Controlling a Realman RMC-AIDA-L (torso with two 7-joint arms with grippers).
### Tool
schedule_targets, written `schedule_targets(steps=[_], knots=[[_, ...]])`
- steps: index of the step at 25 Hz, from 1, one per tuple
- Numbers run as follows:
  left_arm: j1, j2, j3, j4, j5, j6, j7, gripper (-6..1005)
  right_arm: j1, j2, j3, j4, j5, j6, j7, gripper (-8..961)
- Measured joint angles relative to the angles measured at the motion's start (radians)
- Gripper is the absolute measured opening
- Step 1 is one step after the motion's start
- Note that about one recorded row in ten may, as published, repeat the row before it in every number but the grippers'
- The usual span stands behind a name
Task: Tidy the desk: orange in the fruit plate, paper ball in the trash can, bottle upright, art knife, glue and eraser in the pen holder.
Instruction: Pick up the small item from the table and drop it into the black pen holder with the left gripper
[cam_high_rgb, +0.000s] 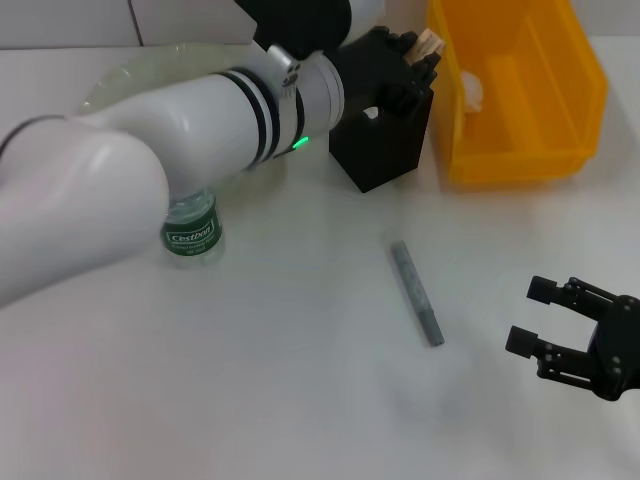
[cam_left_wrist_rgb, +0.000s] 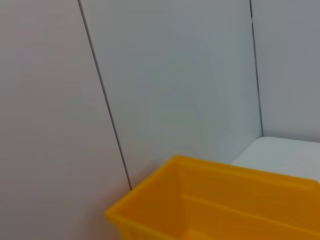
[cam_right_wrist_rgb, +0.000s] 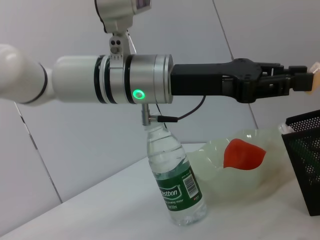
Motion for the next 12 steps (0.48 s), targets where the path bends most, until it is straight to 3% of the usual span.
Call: schedule_targets(steps=[1, 3, 12], knots=[[0.0, 0.0, 0.0, 0.0, 0.0, 0.0, 0.0, 265, 0.0, 0.0, -0.001, 0.0, 0.0, 0.0, 0.0, 813], [-0.006, 0.0, 0.049, -0.06, -0.001, -0.125, 0.001, 265, 0.0, 0.0, -0.001, 0.0, 0.0, 0.0, 0.001, 813], [-0.006, 0.0, 0.05, -0.094, -0.005, -0.162, -0.004, 265, 0.0, 0.0, -0.002, 0.0, 0.0, 0.0, 0.012, 812]])
